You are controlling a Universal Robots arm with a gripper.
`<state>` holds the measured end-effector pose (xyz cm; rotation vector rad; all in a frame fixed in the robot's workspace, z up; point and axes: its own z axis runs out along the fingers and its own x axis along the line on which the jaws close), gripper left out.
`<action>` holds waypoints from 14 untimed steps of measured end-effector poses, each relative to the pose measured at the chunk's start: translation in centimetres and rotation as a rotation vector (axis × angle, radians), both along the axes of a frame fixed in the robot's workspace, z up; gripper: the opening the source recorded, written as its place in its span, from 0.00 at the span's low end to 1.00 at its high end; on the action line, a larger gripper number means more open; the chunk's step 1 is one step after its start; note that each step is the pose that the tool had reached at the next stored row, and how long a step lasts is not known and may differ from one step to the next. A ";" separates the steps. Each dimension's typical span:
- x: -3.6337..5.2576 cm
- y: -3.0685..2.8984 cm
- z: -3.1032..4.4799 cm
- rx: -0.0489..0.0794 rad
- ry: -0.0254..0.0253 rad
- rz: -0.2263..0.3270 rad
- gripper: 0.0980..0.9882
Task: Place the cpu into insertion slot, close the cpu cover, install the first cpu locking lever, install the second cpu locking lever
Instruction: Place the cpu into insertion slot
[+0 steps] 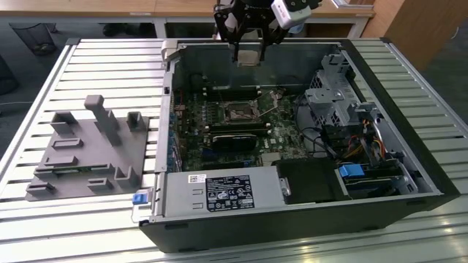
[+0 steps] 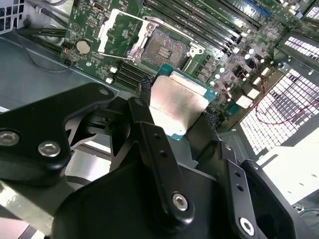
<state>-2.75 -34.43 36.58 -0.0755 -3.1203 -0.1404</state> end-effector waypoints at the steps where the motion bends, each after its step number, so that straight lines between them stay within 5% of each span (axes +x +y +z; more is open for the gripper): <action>1: 0.00 0.00 0.00 0.000 0.0000 -0.002 0.50; 14: 0.00 0.00 0.00 0.000 0.0000 -0.024 0.50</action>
